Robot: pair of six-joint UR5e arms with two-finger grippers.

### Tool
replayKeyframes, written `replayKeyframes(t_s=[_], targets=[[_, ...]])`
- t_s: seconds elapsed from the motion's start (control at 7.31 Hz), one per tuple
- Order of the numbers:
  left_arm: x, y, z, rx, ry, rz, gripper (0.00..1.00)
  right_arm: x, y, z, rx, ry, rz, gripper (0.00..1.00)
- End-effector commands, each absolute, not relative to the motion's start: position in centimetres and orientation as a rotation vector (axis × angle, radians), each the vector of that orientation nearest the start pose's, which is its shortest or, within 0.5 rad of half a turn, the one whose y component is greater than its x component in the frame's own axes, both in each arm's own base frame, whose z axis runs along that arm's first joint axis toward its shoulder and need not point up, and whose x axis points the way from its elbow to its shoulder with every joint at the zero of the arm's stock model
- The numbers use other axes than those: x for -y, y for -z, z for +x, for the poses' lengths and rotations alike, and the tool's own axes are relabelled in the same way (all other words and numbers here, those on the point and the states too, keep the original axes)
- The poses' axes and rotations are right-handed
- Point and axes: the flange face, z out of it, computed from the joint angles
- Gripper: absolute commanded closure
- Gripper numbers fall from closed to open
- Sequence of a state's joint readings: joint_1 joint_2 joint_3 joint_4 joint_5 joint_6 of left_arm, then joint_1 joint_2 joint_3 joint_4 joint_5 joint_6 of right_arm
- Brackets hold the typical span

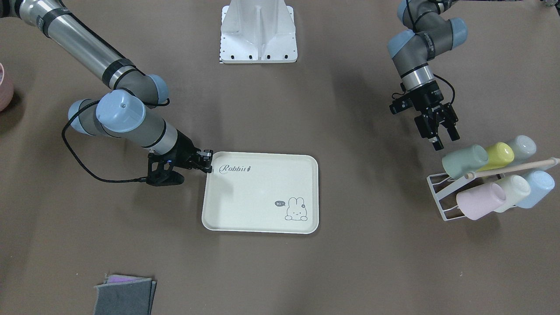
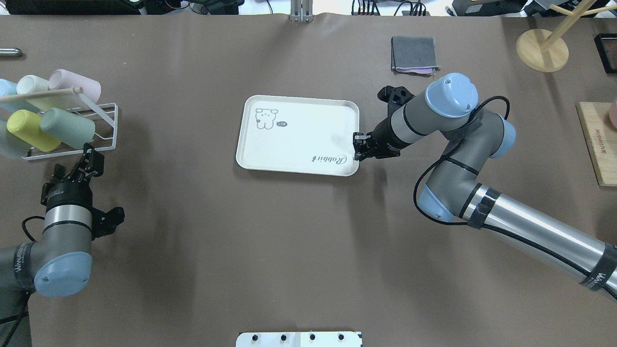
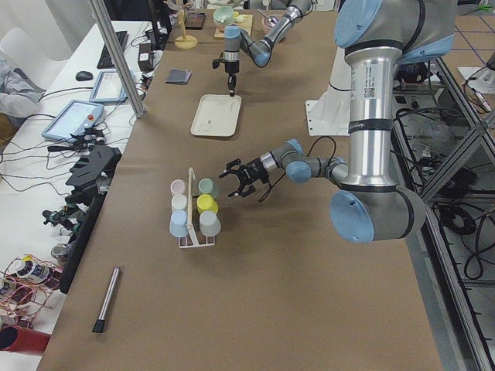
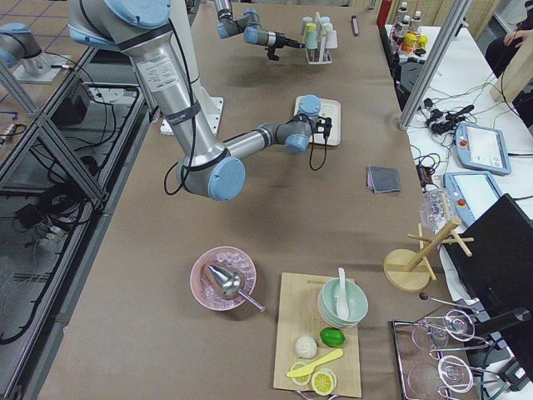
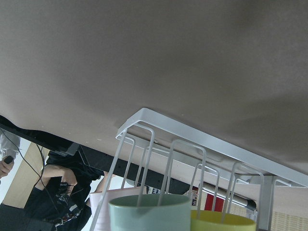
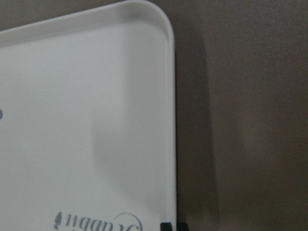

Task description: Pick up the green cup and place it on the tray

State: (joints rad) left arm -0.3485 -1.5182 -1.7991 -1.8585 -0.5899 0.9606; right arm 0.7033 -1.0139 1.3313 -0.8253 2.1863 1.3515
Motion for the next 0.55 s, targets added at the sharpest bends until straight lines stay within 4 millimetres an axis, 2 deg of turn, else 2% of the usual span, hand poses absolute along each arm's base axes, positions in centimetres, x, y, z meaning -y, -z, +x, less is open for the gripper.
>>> replayKeyframes(t_s=[0.0, 0.14, 0.27, 0.41], targets=[[37.8, -52.7, 37.2, 1.045, -1.724, 0.618, 0.1, 51.8, -34.1, -48.3, 1.146, -0.095, -0.079, 1.0], [38.2, -53.1, 36.9, 1.047, -1.719, 0.618, 0.1, 51.3, -34.0, -47.9, 1.147, -0.091, -0.082, 1.0], [38.8, -52.8, 36.9, 1.057, -1.722, 0.615, 0.1, 50.7, -34.7, -48.3, 1.137, -0.086, -0.084, 1.0], [40.0, -51.5, 37.4, 1.067, -1.721, 0.615, 0.1, 50.2, -35.3, -48.7, 1.128, -0.077, -0.084, 1.0]])
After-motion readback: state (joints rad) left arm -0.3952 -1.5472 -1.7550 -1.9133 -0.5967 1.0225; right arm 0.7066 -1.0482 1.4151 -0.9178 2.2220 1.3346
